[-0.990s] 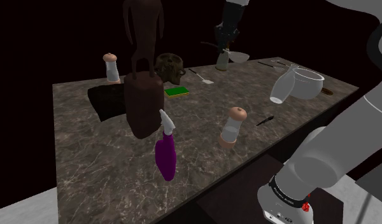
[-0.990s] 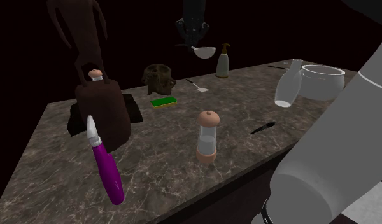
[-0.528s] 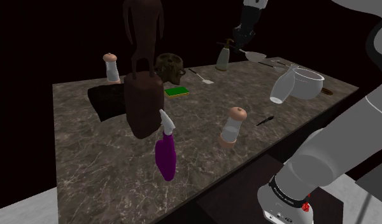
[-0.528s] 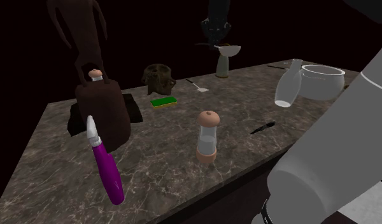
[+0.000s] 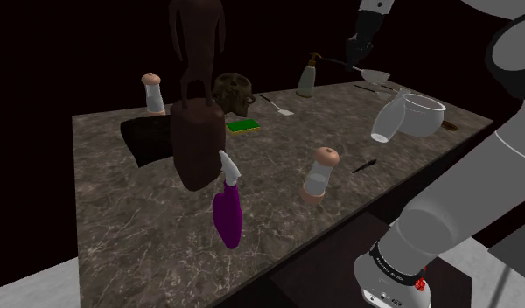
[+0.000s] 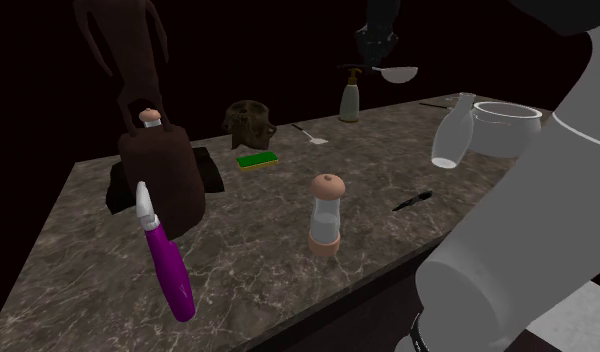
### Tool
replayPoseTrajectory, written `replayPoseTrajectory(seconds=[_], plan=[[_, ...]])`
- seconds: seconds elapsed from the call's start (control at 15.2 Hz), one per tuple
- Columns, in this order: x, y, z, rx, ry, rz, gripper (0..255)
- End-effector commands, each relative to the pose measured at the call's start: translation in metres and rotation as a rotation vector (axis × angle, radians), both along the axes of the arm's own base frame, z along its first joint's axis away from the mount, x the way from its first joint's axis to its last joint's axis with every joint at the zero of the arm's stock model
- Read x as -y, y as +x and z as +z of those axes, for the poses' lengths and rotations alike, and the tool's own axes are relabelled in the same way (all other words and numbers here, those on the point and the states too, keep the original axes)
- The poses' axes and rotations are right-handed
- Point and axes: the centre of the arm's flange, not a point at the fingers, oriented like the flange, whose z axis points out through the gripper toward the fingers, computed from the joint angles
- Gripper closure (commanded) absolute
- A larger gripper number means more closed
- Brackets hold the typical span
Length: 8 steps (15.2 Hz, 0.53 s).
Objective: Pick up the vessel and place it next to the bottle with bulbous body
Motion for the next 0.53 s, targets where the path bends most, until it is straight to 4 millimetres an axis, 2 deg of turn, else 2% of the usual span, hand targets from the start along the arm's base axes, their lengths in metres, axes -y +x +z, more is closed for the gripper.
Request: replayPoseTrajectory(seconds=[0.0, 0.46], plan=[[0.025, -0.008, -0.001, 0.0, 0.0, 0.002, 255], [0.112, -0.041, -0.001, 0.0, 0.0, 0.002, 255]])
